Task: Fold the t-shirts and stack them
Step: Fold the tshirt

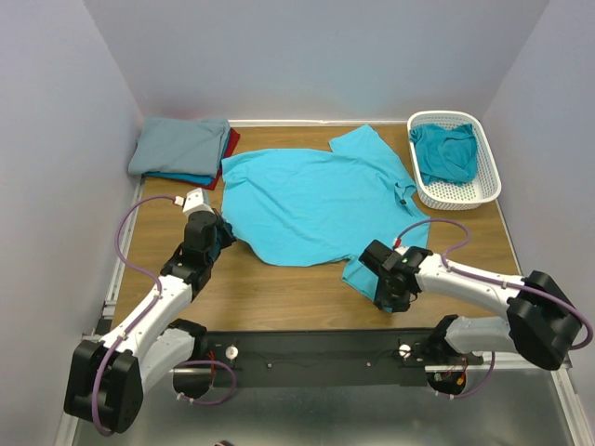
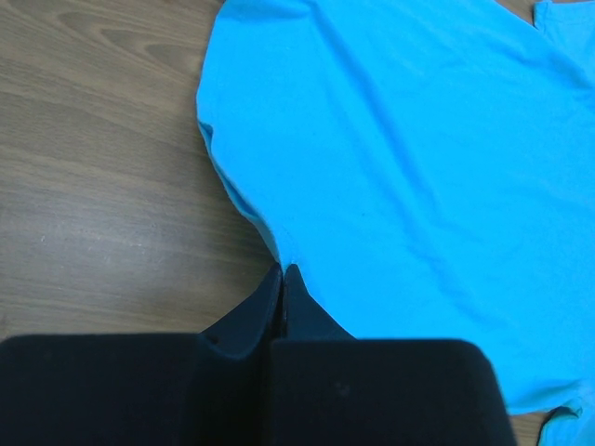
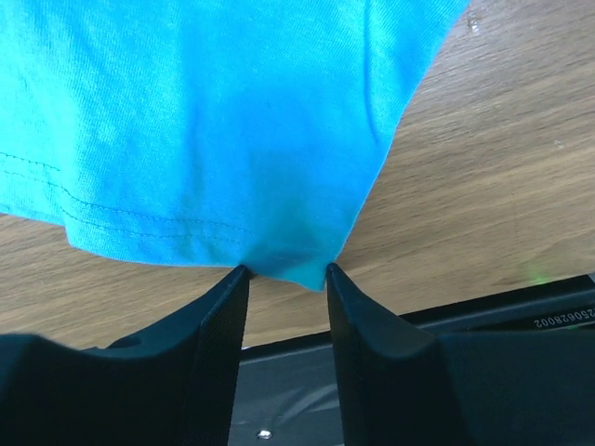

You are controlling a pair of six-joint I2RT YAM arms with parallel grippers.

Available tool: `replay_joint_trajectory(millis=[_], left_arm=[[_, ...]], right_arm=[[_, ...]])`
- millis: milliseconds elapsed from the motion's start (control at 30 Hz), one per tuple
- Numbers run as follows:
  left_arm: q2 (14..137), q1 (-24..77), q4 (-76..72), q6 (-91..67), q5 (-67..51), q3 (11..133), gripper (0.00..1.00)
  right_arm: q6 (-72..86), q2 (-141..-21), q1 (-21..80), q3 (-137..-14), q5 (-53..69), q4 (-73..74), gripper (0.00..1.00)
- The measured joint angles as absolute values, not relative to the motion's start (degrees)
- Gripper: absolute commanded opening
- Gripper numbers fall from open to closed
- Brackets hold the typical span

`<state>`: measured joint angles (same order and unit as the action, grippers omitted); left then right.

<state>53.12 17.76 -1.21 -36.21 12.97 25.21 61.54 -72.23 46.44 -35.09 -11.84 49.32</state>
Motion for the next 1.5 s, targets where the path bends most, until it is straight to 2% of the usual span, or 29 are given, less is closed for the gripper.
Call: replay_joint_trajectory(millis=[67, 300, 500, 867, 1500], left_arm=[[53.1, 17.9, -1.2, -36.2, 13.0, 25.2, 0.00], [52.9, 18.2, -1.2, -36.2, 13.0, 25.1, 0.00], [52.2, 18.5, -0.8, -36.4, 13.0, 25.1, 0.00], [41.1, 18.5, 6.1, -40.4, 16.4, 25.4, 0.00], [25.0, 20.6, 19.2, -50.9, 17.6, 25.8, 0.00]], right_arm=[[61.6, -71.9, 46.4, -34.7, -11.7, 48.8, 0.41], [62.0, -71.6, 46.5, -34.2, -10.5, 46.5, 0.15], [61.0, -71.7, 46.5, -34.6, -9.6, 46.0, 0.00], [58.0, -70.4, 46.5, -38.6, -9.6, 52.9, 0.00], [57.4, -52.4, 46.5, -42.8, -10.3, 66.5, 0.00]])
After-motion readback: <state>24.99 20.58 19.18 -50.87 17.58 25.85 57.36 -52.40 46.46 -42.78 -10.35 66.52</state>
